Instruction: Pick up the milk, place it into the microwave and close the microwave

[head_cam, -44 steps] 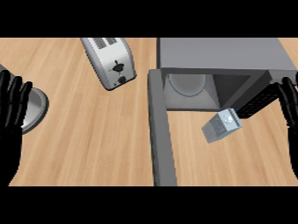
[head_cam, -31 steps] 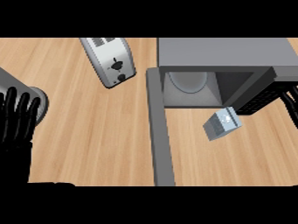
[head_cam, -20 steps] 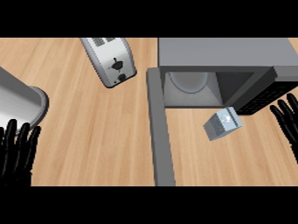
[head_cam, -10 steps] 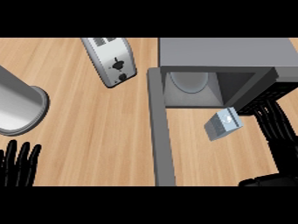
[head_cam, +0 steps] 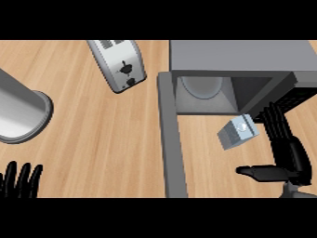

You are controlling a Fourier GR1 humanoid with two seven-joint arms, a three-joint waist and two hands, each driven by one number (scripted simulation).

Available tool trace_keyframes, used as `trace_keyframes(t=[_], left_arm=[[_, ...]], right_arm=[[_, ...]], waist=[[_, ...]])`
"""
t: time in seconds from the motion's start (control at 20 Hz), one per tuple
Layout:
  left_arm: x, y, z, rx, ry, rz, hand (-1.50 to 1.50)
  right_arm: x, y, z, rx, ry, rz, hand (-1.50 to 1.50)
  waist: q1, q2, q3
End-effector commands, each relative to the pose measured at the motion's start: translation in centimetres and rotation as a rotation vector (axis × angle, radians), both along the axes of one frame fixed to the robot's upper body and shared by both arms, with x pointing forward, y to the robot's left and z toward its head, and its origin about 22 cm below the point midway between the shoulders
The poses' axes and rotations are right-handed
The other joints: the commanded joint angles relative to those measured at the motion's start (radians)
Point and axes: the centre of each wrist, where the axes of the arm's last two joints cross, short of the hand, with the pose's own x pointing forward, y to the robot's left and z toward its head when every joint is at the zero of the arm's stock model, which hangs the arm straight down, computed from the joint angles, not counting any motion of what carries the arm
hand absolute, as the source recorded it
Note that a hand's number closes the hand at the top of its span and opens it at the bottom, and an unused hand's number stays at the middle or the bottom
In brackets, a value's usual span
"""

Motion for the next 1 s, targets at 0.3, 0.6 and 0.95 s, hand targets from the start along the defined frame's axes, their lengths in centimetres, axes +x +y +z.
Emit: trace_keyframes(t=[0.3,0.6,0.95], left_arm=[[-0.4,-0.4,-0.7,-0.013,-0.006,-0.016,-1.5],[-0.7,0.0,-2.4,-0.029,0.009,0.01,-1.5],[-1.9,0.6,-1.7,-0.013,0.0,-0.015,-1.5]], right_arm=[[2.1,-1.2,-5.9,-0.044,0.027,-0.006,-1.5],[1.6,-2.2,-8.2,-0.038,0.002,-0.022,-1.5],[1.1,-3.5,-10.6,-0.081,-0.001,-0.019,-1.5]], waist=[[0.001,0.001,0.0],[0.0,0.001,0.0],[0.01,0.004,0.001]])
